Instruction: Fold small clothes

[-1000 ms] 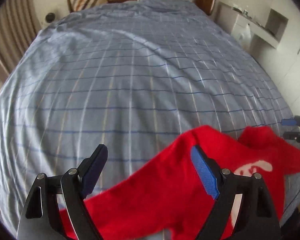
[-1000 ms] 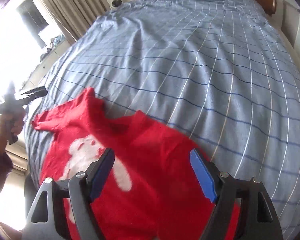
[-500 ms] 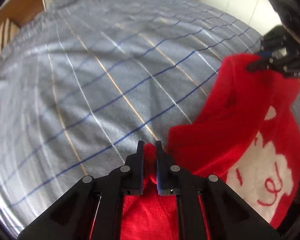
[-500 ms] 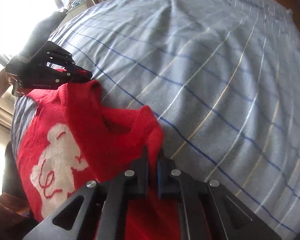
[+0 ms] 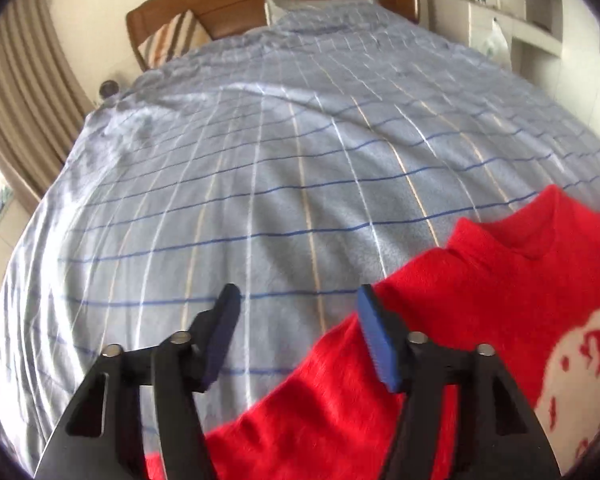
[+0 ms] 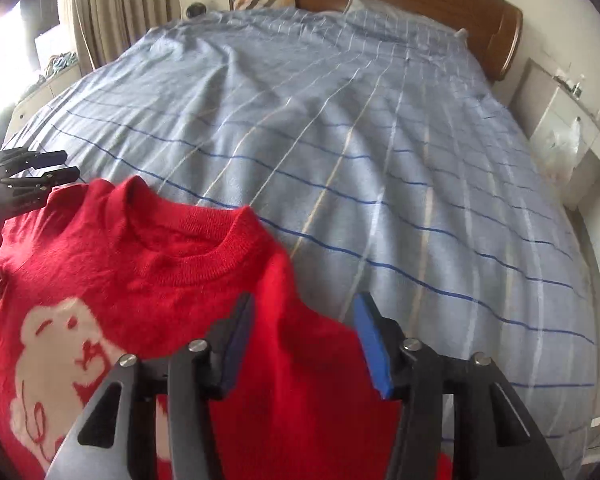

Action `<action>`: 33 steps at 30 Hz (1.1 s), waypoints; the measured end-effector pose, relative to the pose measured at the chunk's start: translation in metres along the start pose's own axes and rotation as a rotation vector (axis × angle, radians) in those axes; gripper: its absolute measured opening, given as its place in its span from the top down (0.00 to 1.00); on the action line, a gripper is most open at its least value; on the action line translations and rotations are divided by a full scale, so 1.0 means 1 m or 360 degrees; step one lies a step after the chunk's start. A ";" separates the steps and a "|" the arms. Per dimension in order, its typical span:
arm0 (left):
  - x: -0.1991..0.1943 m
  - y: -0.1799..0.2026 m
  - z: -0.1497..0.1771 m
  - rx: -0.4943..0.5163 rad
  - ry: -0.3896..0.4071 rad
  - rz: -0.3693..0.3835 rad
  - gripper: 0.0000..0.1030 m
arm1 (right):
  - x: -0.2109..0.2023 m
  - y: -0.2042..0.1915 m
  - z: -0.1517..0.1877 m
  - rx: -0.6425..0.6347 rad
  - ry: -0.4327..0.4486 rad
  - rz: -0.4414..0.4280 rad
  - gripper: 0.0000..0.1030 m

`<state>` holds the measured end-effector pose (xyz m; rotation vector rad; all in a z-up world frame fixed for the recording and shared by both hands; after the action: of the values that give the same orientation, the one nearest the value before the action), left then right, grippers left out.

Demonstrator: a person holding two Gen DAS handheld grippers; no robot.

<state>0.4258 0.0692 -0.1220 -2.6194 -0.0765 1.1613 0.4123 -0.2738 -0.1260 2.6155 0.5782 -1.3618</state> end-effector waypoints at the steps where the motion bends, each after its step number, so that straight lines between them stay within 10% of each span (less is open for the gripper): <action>1: -0.014 -0.008 0.014 -0.0054 -0.0012 0.0054 0.27 | -0.019 -0.005 0.009 -0.0023 0.0014 -0.0019 0.42; 5: -0.079 -0.015 0.103 -0.0184 -0.0148 0.0264 0.26 | -0.084 -0.039 0.082 0.0005 -0.0030 -0.0252 0.40; 13: -0.181 0.016 0.298 -0.0348 -0.0468 0.0236 0.26 | -0.160 -0.128 0.285 0.0393 -0.0128 -0.0496 0.40; 17: -0.202 0.038 0.309 -0.0431 -0.0449 0.0362 0.19 | -0.165 -0.158 0.346 0.0669 -0.0270 -0.0671 0.40; 23: -0.177 0.058 0.313 -0.0348 -0.0463 0.0147 0.19 | -0.130 -0.156 0.333 0.0617 -0.0106 -0.0505 0.43; 25: -0.176 0.061 0.315 -0.0340 -0.0461 0.0142 0.28 | -0.120 -0.158 0.332 0.0642 -0.0092 -0.0560 0.98; 27: -0.177 0.063 0.320 -0.0319 -0.0472 0.0139 0.44 | -0.119 -0.154 0.338 0.0703 -0.0074 -0.0543 0.96; 31: -0.187 0.060 0.321 -0.0370 -0.0463 0.0139 0.43 | -0.120 -0.144 0.355 0.0813 -0.0022 -0.0528 0.94; 33: -0.206 0.062 0.312 -0.0411 -0.0369 0.0212 0.36 | -0.132 -0.145 0.352 0.0795 0.0071 -0.0505 0.76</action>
<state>0.0539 0.0478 -0.1907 -2.7299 -0.1057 1.5956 0.0192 -0.2796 -0.2156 3.0485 0.7721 -1.7364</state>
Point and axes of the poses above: each gripper's, at about its wrist camera, not at the fingertips, and x roughly the way its jaws point, y to its right, z to its underside, the point moved 8 cm from there along x, roughly the way its jaws point, and after that the axes turned 10 degrees about -z, right-handed, at the moved point
